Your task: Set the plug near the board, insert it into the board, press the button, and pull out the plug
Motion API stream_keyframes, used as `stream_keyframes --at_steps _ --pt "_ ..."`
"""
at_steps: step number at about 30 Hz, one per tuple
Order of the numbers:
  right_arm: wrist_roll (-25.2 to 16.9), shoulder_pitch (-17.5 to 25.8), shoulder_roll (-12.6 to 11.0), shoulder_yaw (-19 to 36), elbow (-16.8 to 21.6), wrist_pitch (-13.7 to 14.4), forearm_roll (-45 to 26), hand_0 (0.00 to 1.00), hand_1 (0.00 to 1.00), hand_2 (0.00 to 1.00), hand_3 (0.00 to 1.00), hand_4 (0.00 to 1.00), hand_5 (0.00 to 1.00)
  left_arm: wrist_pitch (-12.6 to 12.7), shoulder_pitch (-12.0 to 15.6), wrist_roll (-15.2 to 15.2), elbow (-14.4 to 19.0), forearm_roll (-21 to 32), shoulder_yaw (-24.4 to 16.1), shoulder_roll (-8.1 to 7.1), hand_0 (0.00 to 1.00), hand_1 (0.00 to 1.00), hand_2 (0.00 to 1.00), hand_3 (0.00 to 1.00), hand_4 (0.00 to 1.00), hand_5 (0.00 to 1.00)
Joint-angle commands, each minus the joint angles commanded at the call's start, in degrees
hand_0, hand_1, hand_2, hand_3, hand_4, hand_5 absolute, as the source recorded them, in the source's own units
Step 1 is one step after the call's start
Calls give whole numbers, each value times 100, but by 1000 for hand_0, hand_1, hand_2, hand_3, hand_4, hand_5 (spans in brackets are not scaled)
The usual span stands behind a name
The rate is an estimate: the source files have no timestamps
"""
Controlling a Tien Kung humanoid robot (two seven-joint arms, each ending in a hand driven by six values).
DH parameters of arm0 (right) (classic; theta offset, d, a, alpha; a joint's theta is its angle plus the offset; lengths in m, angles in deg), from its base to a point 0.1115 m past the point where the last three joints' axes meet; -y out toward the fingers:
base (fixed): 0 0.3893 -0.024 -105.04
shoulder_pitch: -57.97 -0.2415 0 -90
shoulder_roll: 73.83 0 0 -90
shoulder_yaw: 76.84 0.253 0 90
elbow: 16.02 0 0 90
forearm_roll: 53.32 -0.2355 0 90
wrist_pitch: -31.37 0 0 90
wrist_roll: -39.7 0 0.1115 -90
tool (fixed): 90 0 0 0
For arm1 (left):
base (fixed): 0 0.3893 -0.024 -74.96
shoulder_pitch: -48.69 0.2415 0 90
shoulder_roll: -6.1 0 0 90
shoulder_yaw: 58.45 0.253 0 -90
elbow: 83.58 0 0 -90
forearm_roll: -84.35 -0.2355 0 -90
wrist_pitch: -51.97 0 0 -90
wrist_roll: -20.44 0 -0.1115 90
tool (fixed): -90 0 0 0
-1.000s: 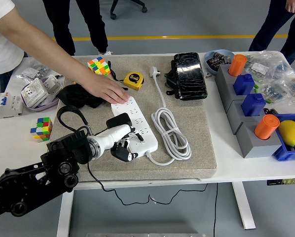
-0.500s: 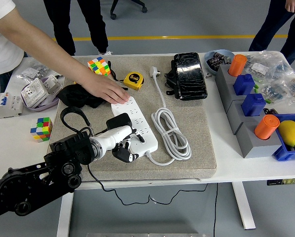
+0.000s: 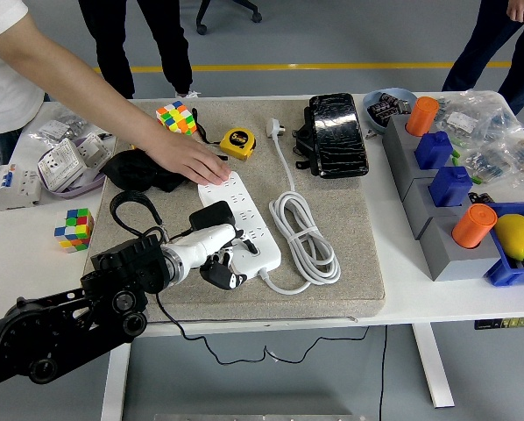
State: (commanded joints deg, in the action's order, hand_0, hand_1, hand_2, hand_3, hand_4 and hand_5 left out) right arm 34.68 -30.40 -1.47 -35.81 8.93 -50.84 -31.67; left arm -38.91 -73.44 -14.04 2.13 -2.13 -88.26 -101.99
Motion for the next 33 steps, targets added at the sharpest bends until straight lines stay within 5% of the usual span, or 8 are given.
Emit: stream_keyframes --at_steps 33 --pt "-1 -4 -11 -47 -8 -1 -11 567 644 618 539 916 469 101 69 109 52 -54 -47 -50 56 89 162 716 694 2"
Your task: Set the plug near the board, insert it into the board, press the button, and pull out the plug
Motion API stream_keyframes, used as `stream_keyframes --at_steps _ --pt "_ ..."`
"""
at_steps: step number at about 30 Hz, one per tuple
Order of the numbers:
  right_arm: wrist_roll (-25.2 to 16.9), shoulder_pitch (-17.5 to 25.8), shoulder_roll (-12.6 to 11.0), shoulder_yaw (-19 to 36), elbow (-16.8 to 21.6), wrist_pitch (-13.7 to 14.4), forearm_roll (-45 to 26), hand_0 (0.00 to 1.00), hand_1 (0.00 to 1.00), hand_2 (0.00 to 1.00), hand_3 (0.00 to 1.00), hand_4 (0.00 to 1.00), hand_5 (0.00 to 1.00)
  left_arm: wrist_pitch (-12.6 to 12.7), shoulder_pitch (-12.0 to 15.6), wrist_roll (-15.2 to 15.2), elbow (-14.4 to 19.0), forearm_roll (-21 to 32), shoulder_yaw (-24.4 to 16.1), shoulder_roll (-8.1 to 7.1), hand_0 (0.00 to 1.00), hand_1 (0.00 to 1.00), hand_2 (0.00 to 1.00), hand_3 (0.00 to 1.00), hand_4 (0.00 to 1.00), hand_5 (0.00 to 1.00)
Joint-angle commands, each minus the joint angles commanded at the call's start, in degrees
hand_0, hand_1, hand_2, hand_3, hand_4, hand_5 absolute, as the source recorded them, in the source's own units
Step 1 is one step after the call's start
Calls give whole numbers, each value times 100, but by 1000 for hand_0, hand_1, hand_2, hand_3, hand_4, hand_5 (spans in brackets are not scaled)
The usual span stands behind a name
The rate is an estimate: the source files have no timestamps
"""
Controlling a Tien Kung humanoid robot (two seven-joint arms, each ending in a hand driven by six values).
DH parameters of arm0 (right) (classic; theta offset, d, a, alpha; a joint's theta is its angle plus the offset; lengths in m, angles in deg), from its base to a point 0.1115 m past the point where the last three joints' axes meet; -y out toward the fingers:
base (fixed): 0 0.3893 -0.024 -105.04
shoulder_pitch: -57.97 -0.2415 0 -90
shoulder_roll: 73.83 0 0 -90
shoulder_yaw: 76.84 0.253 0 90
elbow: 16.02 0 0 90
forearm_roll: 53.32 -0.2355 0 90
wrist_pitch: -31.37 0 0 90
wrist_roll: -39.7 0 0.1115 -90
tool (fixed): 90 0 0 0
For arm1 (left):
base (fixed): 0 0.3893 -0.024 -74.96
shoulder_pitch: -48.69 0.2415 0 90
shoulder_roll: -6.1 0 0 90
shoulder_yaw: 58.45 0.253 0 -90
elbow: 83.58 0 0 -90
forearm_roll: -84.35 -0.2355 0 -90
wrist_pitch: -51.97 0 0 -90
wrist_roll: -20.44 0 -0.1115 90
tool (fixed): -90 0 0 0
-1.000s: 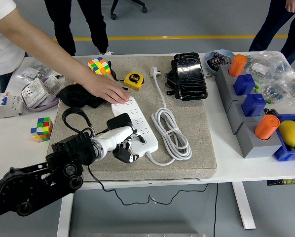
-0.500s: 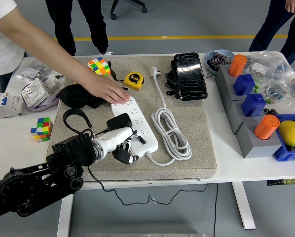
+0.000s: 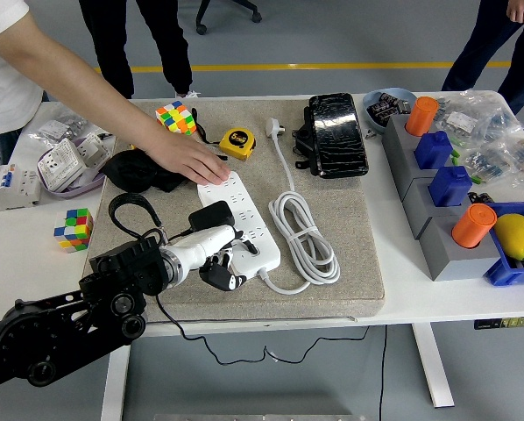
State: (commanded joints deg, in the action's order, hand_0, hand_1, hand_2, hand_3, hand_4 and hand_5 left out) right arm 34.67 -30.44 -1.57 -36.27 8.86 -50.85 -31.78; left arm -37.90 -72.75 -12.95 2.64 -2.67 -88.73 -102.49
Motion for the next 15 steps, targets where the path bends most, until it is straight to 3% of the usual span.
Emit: stream_keyframes --at_steps 7,13,14,15 --pt "0 -1 -4 -2 3 0 -1 567 644 618 539 916 469 115 77 151 66 -95 -110 -30 56 89 164 714 695 2" --pt "3 9 -3 9 3 0 3 567 644 618 540 916 468 331 172 612 111 -166 -312 -41 60 89 165 711 694 2" --pt "3 12 -3 11 4 0 4 567 644 617 539 916 467 400 188 726 112 -164 -341 -44 128 151 232 694 523 2" --pt "3 14 -2 14 3 1 6 567 644 617 539 916 467 487 206 845 109 -157 -364 -46 128 151 232 694 523 2"
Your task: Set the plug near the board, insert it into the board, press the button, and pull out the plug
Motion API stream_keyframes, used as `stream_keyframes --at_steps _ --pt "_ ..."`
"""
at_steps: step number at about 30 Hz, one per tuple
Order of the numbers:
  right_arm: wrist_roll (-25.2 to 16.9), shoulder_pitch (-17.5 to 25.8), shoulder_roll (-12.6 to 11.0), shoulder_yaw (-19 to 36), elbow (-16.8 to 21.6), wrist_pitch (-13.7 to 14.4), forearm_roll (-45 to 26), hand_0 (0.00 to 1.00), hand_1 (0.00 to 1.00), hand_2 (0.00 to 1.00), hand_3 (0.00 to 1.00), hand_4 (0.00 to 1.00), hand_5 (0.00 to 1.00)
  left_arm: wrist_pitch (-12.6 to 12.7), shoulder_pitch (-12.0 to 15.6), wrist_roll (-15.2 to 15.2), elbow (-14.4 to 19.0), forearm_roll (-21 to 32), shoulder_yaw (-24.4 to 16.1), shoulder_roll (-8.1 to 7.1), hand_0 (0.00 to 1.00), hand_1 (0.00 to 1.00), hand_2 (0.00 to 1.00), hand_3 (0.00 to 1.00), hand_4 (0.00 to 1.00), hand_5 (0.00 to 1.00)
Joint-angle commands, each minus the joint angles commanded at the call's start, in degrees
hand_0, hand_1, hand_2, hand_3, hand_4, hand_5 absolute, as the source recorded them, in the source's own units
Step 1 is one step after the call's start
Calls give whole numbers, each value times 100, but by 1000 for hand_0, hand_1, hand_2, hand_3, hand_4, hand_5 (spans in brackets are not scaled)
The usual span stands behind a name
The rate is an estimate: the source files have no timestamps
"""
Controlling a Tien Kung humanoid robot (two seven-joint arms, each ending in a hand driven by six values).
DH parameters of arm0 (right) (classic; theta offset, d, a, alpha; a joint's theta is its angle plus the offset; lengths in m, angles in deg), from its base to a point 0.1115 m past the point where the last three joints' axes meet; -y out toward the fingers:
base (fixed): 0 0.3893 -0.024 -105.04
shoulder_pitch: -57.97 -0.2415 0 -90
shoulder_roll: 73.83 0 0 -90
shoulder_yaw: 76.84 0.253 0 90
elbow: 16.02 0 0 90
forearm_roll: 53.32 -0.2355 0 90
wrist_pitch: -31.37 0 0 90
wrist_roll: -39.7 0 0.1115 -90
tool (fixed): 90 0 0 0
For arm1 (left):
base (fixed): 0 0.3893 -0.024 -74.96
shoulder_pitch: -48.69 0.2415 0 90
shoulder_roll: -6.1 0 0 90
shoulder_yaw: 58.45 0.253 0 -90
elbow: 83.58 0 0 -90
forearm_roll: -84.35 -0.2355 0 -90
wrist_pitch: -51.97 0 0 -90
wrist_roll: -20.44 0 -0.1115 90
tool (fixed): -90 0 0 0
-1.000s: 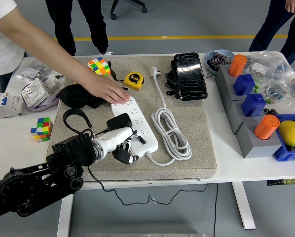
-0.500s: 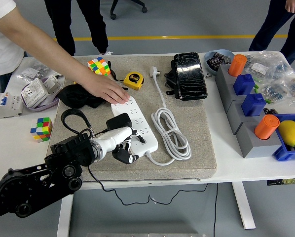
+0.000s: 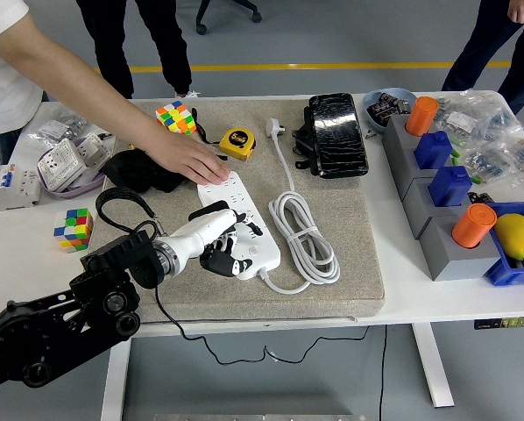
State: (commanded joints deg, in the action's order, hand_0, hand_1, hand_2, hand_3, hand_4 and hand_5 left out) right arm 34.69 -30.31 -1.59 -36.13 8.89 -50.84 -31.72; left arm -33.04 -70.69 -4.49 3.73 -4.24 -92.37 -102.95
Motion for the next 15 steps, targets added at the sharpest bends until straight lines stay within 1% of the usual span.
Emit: stream_keyframes --at_steps 4,5,7,10,11,15 --pt "-1 11 8 9 2 0 4 567 644 617 539 916 467 347 69 389 -41 19 -63 -1 128 151 232 694 523 2" --pt "0 13 11 10 2 0 4 567 644 618 539 916 466 449 95 506 -74 57 -74 1 191 212 321 658 688 76" --pt "-1 16 15 13 -1 0 2 567 644 618 539 916 466 592 129 681 -120 173 -79 5 191 212 321 658 688 76" --pt "-1 13 17 9 2 -1 6 567 644 618 539 916 466 874 207 1039 -222 424 -97 14 191 212 321 658 688 76" --pt "-1 11 18 12 3 -1 7 568 644 619 539 916 468 938 223 1129 -250 491 -96 17 281 439 496 637 727 180" --pt "-1 5 22 30 1 0 12 568 644 619 539 916 468 1308 331 1615 -399 919 -98 26 281 439 496 637 727 180"
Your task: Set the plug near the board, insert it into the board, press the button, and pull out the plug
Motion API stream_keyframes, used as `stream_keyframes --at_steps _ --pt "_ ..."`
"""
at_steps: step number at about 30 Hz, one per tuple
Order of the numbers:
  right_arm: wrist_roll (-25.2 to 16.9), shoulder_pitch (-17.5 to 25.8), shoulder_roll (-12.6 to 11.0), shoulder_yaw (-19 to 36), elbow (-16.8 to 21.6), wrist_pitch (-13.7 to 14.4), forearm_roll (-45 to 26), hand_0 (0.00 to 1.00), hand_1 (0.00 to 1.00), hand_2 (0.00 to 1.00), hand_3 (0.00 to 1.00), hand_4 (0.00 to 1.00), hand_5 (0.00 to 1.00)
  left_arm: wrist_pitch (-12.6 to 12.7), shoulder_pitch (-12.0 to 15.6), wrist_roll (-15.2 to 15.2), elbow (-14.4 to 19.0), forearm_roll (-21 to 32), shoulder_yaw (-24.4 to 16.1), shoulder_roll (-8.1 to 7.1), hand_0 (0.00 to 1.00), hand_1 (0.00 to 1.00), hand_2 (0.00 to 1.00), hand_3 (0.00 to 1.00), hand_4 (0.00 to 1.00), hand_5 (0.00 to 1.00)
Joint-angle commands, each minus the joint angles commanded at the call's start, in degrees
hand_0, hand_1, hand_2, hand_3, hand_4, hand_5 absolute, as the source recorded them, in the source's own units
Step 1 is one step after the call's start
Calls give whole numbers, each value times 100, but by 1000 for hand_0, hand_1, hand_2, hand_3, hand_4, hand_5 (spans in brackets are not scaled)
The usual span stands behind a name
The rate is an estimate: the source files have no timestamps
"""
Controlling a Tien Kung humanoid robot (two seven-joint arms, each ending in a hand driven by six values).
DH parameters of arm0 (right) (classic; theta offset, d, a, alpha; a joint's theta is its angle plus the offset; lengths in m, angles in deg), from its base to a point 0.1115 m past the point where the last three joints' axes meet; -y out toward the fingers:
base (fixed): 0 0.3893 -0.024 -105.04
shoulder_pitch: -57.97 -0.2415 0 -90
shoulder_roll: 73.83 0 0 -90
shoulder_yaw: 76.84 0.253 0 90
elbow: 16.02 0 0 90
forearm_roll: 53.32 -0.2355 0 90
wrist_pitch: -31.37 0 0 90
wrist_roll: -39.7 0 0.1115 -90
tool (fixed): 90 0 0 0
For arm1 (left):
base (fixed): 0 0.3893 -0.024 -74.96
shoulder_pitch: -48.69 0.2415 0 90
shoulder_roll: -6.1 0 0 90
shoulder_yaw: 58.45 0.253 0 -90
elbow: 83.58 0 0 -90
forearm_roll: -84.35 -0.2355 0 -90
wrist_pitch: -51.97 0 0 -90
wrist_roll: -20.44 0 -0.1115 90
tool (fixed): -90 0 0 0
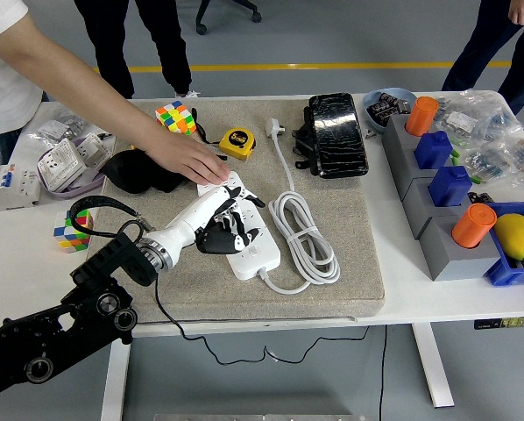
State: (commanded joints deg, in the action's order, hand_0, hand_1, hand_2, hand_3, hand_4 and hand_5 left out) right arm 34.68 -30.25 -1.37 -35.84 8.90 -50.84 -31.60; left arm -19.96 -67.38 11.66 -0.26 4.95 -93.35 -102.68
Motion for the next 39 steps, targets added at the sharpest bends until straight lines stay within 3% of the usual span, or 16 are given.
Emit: stream_keyframes --at_steps 1,2,7,8,9,13,14,17,23,31,32,39 --pt "-1 -1 -1 4 0 0 0 568 644 619 539 916 468 129 46 154 -36 115 -18 5 281 439 496 637 727 180" --pt "-1 -2 -2 5 0 0 1 568 644 618 539 915 467 247 80 319 -61 208 -33 8 416 594 564 675 825 359" --pt "1 5 -2 1 -9 0 0 568 644 618 539 915 467 657 285 1120 -215 874 -148 53 416 594 564 675 825 359" --pt "0 6 1 -2 -9 0 -1 568 644 619 539 916 467 726 316 1296 -255 1043 -166 60 591 693 694 720 852 408" --pt "0 4 5 -3 -11 -1 -1 568 644 619 539 916 467 774 341 1452 -288 1195 -184 66 591 693 694 720 852 408" --pt "-3 -6 11 2 -3 0 8 568 644 619 539 916 467 809 408 1990 -407 1790 -217 78 591 693 694 720 852 408" --pt "-3 -7 10 1 -3 0 9 568 644 619 539 916 468 810 419 2103 -440 1934 -215 82 704 754 764 751 859 425" --pt "-3 -18 6 1 -1 0 11 568 644 619 539 916 468 784 440 2564 -555 2574 -179 98 704 754 764 751 859 425" --pt "-3 -15 7 15 -11 1 1 568 644 619 539 916 469 478 480 3383 -735 3987 -55 112 692 746 756 728 862 411" --pt "-3 -19 14 16 -8 -1 7 568 644 620 539 916 468 178 517 3713 -903 5472 -40 126 688 729 743 728 873 433" --pt "-3 -20 14 16 -8 -1 7 568 644 620 539 917 469 170 521 3725 -910 5536 -42 125 650 711 729 719 878 430" --pt "-3 -23 12 -10 -13 -1 0 568 644 620 539 917 469 195 558 3712 -937 5417 -121 135 649 709 724 715 879 430"
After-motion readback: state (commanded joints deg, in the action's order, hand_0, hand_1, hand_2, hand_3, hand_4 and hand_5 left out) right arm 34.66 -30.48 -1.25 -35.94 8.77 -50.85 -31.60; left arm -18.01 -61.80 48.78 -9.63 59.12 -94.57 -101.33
